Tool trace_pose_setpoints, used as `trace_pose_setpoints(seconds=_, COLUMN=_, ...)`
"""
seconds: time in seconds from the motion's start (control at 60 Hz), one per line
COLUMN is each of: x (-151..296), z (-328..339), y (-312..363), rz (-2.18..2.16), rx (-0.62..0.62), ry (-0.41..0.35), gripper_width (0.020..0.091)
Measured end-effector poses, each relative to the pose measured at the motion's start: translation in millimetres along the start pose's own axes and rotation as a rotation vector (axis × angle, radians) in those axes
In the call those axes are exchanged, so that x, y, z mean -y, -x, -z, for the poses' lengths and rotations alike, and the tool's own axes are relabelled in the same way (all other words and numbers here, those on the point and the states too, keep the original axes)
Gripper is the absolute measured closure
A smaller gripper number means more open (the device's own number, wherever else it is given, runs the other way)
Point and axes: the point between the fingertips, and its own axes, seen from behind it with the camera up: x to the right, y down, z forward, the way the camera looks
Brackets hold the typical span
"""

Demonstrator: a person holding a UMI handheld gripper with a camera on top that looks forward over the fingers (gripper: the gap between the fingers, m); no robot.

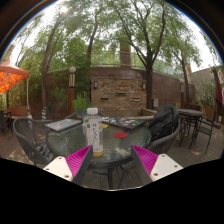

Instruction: Pour water

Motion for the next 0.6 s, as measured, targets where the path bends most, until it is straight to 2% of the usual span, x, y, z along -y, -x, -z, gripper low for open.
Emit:
trace_pose_setpoints(seconds=0.067, x=-1, z=-28, y=20, rz=-0.004, rx=0.039, ry=-0.029, gripper_width=0.026)
trace_pose_setpoints(seconds=0.217, x=-6, z=-87, y=49, rz=-0.008, rx=0.037, ry=-0.042, gripper_width=0.0272)
trace_pose_setpoints(seconds=0.35, x=-12, z=-117, y=69, rz=-0.025, rx=0.044, ry=-0.018, gripper_width=0.0269)
trace_pose_setpoints(seconds=0.6, x=1, z=-175, y=71, rz=-0.034, rx=-0.004, ry=-0.02, gripper_width=0.0268)
